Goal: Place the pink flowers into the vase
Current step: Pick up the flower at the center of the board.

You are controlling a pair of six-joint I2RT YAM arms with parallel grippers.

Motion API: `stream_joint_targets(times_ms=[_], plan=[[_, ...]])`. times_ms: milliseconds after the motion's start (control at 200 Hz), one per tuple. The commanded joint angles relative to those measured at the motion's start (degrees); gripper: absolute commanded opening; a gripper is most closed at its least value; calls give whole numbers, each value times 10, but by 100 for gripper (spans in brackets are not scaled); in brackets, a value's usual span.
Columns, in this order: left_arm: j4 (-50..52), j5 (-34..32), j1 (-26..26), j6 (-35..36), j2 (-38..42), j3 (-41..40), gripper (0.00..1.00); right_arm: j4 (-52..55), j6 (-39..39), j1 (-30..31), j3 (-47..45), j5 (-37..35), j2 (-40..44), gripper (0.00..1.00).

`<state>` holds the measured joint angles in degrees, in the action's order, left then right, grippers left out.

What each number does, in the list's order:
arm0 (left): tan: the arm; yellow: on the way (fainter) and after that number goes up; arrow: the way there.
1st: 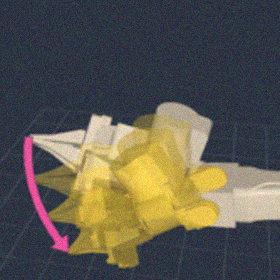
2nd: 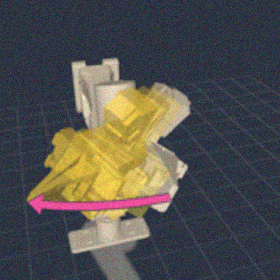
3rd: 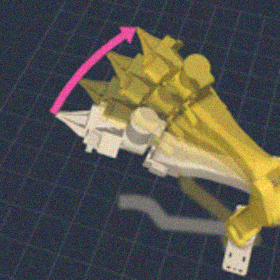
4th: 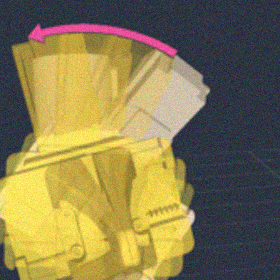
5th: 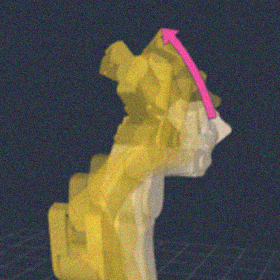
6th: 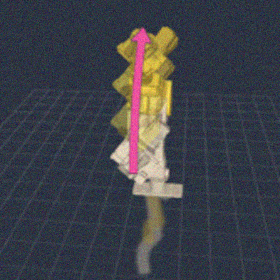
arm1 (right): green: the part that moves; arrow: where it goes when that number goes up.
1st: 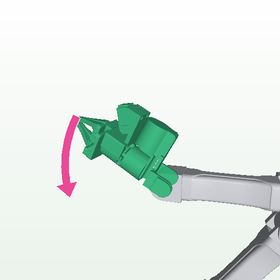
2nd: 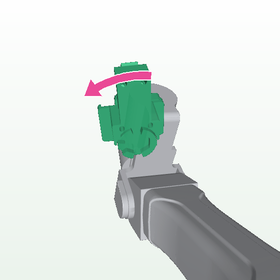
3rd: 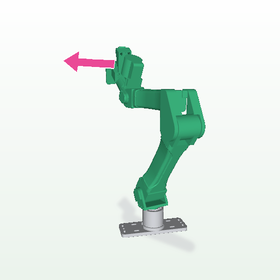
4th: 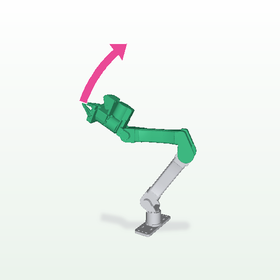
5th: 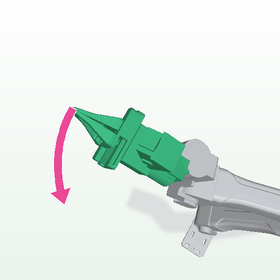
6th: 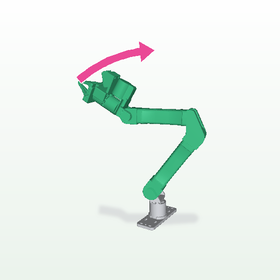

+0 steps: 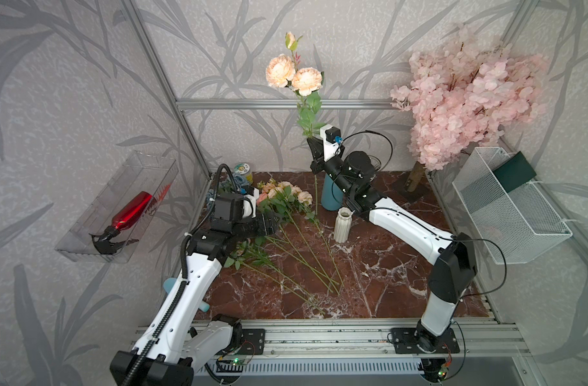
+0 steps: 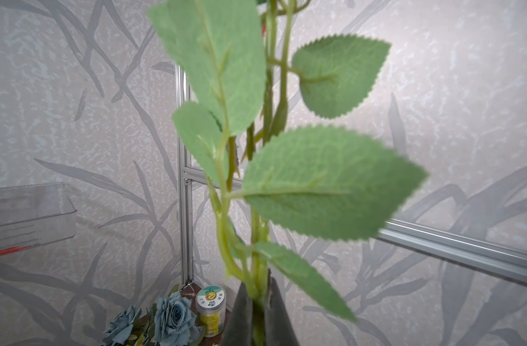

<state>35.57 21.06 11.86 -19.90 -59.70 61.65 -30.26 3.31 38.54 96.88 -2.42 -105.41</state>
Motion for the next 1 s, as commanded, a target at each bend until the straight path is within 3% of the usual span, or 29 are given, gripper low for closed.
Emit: stream_joint_targets(times_ms=[0, 135, 325, 615, 995], plan=[[7, -8, -1, 13, -1, -4, 80, -85, 27, -17, 34, -19, -19, 0], [6, -8, -1, 10, -5, -4, 80, -165, 52, -21, 43, -36, -42, 0], [10, -15, -1, 9, -11, -1, 80, -130, 42, -27, 89, -26, -43, 0], [38, -89, -4, 8, -18, 7, 80, -80, 76, -28, 127, -28, -22, 0], [34, -77, -16, 2, -21, 6, 80, -18, 90, -42, 206, -17, -30, 0]])
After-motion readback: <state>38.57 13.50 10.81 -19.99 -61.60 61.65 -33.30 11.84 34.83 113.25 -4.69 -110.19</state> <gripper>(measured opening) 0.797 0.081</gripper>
